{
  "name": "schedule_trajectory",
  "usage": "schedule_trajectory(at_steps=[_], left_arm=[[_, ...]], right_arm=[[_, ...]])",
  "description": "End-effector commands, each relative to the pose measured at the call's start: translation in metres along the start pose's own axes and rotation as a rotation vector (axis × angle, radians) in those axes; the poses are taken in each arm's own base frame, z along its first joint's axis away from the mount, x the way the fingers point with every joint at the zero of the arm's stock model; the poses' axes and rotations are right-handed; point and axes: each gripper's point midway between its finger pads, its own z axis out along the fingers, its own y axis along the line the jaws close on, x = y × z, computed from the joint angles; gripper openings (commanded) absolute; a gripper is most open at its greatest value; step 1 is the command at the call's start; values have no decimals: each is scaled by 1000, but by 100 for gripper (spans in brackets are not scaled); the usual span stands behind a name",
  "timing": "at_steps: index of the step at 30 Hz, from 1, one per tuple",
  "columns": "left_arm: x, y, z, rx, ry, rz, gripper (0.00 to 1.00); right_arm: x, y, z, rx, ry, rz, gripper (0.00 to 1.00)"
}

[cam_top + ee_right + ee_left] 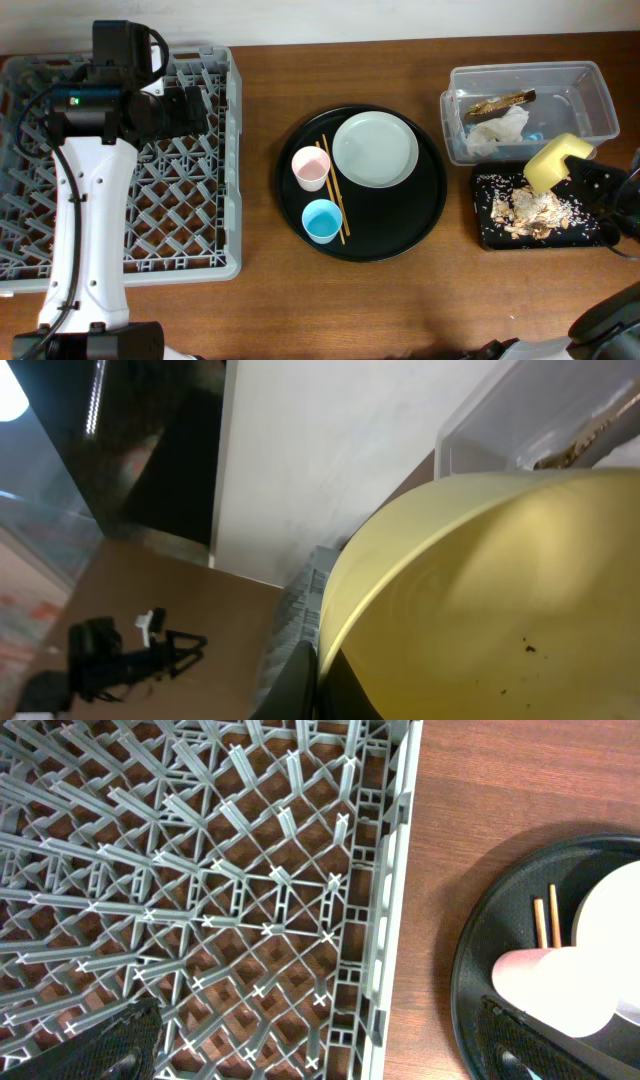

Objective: Sort waste into correct bins and load items into the dishwasher rack
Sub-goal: 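Carry the yellow bowl over the black tray and tip out the shells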

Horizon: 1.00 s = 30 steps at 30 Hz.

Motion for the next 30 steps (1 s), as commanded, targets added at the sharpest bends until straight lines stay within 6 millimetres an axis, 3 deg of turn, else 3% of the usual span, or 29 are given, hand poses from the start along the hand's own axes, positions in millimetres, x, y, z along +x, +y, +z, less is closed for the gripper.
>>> schedule_trajectory(at_steps=[1, 5, 10, 13, 16, 21, 24, 26, 28, 30], left_arm=[[-3, -1, 0, 7, -5, -14, 99], [-3, -1, 0, 7, -4, -14, 99], [-3, -1, 0, 7, -4, -14, 99], [-3, -1, 0, 7, -4, -14, 100], [-3, -1, 0, 7, -4, -14, 99], [-3, -1, 0, 7, -4, -14, 99], [-3, -1, 0, 7, -4, -14, 99], [-3, -1, 0, 7, -4, -14, 99], [-3, -1, 0, 7, -4, -14, 99], [-3, -1, 0, 7, -4, -14, 99]], right_arm=[[-1, -2, -2, -24, -12, 106, 4], [0, -2, -2, -27, -12, 125, 4], [7, -27, -3, 123, 12, 240, 4], [0, -2, -2, -26, -10, 94, 4], [-1, -3, -2, -20, -10, 67, 4], [2, -23, -2, 97, 9, 160, 4], [11, -56, -9, 303, 20, 300, 4], [13, -63, -12, 348, 24, 302, 4], [10, -57, -10, 307, 23, 264, 4], [2, -21, -2, 84, 11, 66, 4]])
